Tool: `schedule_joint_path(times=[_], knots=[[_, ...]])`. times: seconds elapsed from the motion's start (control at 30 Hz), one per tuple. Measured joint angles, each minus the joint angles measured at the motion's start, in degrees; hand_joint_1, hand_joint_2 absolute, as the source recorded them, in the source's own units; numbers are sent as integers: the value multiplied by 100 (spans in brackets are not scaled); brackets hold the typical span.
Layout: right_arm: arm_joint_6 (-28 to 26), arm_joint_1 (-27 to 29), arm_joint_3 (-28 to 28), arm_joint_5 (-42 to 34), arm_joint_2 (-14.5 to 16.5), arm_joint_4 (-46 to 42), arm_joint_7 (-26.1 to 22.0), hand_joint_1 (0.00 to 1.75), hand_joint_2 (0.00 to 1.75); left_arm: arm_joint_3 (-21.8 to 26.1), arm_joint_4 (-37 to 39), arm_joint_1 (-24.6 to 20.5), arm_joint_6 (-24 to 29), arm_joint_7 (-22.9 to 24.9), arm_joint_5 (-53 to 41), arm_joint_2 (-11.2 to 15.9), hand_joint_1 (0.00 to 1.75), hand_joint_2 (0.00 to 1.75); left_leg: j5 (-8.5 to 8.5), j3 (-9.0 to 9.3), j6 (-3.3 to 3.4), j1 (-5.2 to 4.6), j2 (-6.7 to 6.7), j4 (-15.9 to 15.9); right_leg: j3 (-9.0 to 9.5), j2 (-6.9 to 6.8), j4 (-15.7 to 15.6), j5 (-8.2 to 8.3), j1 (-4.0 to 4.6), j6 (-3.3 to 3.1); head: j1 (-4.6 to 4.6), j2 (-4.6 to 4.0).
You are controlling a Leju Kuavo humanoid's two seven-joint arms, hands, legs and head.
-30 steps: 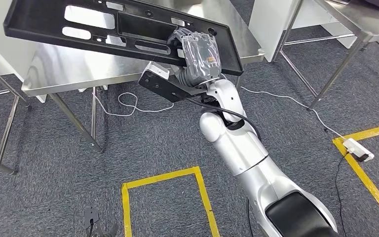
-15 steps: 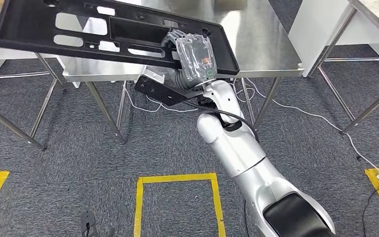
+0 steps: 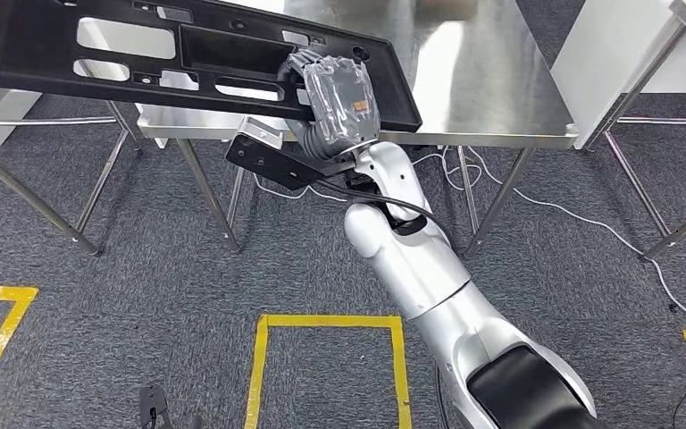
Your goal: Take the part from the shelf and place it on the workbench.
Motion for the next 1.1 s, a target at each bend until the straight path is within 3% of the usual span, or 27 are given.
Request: schedule_joint_path(times=[0.07,0.13,0.17,0.23,0.3,0.33,0.4,0.47,0.5,0.73,0.93,1.0,1.1], knots=[[-13,-4,-3,29,13,1,-2,173,175,4,-1,-1,0,-10,22,4,0,175,-3,2,51,-25,-91,-28,25,-77,-16,-18,25,51,13,0],[-46,-8,-14,81,22,8,-11,173,175,14,-1,-2,-1,-22,59,6,0,175,31,40,122,-8,-172,-87,-20,25,109,-109,29,90,16,1],[-86,-9,-25,100,22,13,-30,173,175,19,-2,-5,-2,-33,74,7,0,175,49,61,156,4,-213,-116,-125,132,338,-221,27,86,27,1],[-199,13,-60,76,14,28,-101,173,175,28,-2,-7,-2,-61,101,8,0,175,57,69,194,10,-294,-126,-493,315,1087,-517,5,46,42,1],[-296,60,-114,-12,3,42,-177,173,175,55,-2,5,-5,-97,137,9,0,175,52,69,201,8,-384,-123,-802,355,1617,-641,-2,67,51,0],[-330,77,-143,-63,-4,45,-212,173,175,72,-2,12,-8,-121,163,9,0,175,51,71,201,8,-427,-119,-813,362,1567,-567,-2,107,53,0],[-373,88,-191,-158,-18,45,-281,173,175,103,-2,21,-20,-172,208,10,0,175,44,75,190,7,-497,-106,-526,379,854,-212,-3,192,54,0],[-402,101,-239,-256,-27,44,-370,173,175,129,-2,27,-46,-224,253,18,0,175,27,63,157,-12,-540,-80,-206,407,154,69,-2,190,49,0],[-421,120,-266,-303,-32,44,-420,173,175,145,-3,38,-66,-251,280,29,0,175,14,55,150,-19,-549,-66,-135,416,0,123,-5,166,45,0],[-837,508,-450,-382,-184,-158,-682,173,175,268,-33,183,-311,-514,453,136,0,175,2,79,138,2,-532,-91,-113,438,-45,145,18,96,37,0],[-967,898,-598,-419,-447,-431,-768,173,175,280,-46,274,-420,-568,460,214,0,175,0,79,123,6,-523,-96,-112,443,-48,144,14,94,38,0],[-981,936,-612,-425,-496,-473,-769,173,175,285,-51,282,-428,-580,460,233,0,175,-18,64,159,-6,-517,-92,-100,445,-45,161,-4,103,36,0],[-1035,966,-671,-488,-555,-522,-789,173,175,286,-66,290,-440,-608,440,238,0,175,-24,187,307,-4,-509,-256,-157,441,159,184,32,174,43,0]])
